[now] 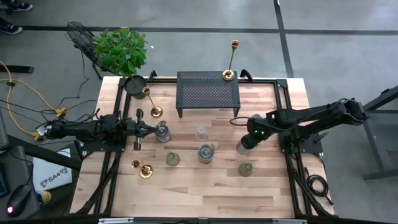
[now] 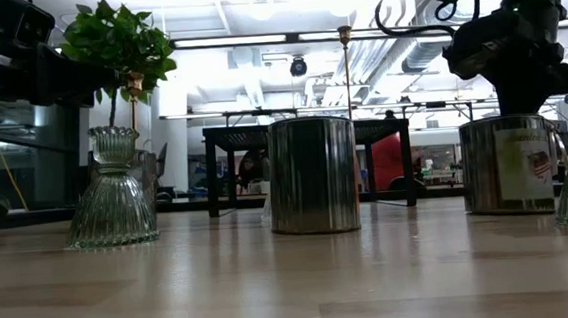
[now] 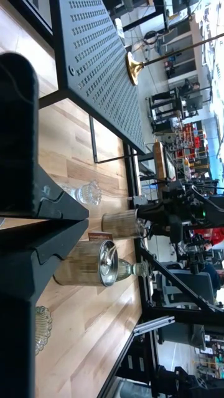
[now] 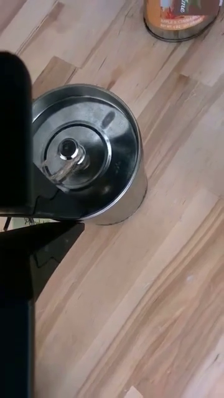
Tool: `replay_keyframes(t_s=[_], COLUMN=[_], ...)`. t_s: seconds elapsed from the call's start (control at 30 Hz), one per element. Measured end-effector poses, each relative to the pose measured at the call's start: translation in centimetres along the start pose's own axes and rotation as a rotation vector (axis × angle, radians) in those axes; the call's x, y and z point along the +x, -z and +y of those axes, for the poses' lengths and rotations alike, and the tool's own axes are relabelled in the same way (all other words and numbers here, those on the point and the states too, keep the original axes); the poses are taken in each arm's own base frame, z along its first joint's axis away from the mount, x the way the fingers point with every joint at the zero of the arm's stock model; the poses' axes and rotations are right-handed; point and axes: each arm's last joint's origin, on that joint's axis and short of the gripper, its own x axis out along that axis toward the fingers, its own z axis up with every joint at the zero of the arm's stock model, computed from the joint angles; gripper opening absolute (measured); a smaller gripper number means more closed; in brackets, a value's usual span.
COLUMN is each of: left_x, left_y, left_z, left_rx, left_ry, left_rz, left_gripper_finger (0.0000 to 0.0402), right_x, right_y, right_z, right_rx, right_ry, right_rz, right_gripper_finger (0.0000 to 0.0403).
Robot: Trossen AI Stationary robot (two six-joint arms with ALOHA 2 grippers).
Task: Pick & Place candle stick holders
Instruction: Put the middle right silver scented candle on the shelf
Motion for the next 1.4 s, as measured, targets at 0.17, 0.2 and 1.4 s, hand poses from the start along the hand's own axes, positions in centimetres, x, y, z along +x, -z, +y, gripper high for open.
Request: replay_keyframes(t_s=[0.17, 0.2, 1.4], left_x=[0.0, 0.0, 0.0], left_y=[0.0, 0.0, 0.0], left_z=[0.0, 0.0, 0.0], left_rx=[0.000, 0.000, 0.000], left_ry=[0.000, 0.000, 0.000], left_rz=[0.000, 0.000, 0.000], left_gripper_finger=[0.0000, 0.0000, 0.0000], right_x=[-0.5, -0.6, -5.4], right_y=[0.2, 0.2, -1.5], right_z=[-0.4, -0.4, 0.2], right_rx=[-0.009, -0.012, -0.149], right_ry=[-0.012, -0.013, -0.069], right_rz=[-0.018, -0.018, -0.061], right_gripper_finger=[0.0003, 0.0003, 0.0003])
